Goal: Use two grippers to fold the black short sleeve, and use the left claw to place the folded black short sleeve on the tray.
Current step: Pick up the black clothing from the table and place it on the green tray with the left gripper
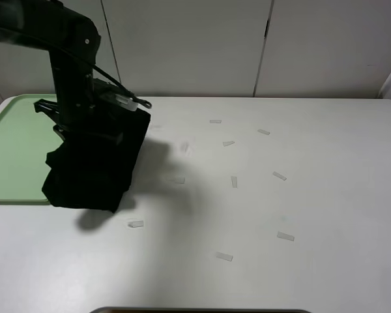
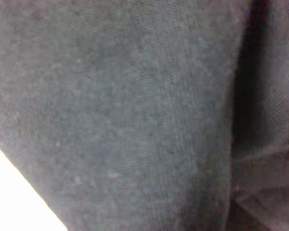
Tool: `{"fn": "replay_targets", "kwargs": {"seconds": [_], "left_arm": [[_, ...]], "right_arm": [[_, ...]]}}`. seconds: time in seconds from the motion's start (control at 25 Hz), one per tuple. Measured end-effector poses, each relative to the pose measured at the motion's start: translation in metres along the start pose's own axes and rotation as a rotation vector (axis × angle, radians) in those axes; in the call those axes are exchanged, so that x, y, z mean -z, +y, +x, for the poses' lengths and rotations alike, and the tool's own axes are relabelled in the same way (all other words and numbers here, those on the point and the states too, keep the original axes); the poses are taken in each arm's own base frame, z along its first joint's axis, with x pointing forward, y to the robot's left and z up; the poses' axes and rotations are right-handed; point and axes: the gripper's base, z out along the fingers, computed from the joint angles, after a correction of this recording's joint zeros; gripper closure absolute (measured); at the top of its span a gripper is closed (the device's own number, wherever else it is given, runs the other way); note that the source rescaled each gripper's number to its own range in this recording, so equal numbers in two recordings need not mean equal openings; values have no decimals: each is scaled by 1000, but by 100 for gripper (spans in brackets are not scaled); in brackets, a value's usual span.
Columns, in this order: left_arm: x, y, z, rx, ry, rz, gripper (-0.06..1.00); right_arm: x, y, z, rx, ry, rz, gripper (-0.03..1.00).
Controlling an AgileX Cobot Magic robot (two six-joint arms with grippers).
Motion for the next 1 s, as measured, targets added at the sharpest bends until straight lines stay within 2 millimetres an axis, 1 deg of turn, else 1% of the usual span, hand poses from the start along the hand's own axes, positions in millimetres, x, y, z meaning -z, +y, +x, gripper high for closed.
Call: {"fn": "replay_targets", "kwargs": {"seconds": [0.04,0.08,0.16,0.2,0.44,0.68,0.88,1.0], "left_arm": [[3,9,1,23,-10,3,69],[3,9,1,23,-10,3,69],[8,27,3,66,-22,7,70],[8,44,4,89,-23,10,70],[-2,87,10,159,-6,20,70],[-12,134,15,272,-66,26,70],[-18,165,17,348,-148,9,70],[-19,174,17,370,-185,3,70]], "right_arm": [[0,0,0,0,0,0,-3],[0,0,0,0,0,0,-3],[0,0,0,0,0,0,-3],[0,0,0,0,0,0,-3],[0,0,0,0,0,0,-3],[0,0,0,0,0,0,-3],[0,0,0,0,0,0,-3],[0,0,0,0,0,0,-3]]}}
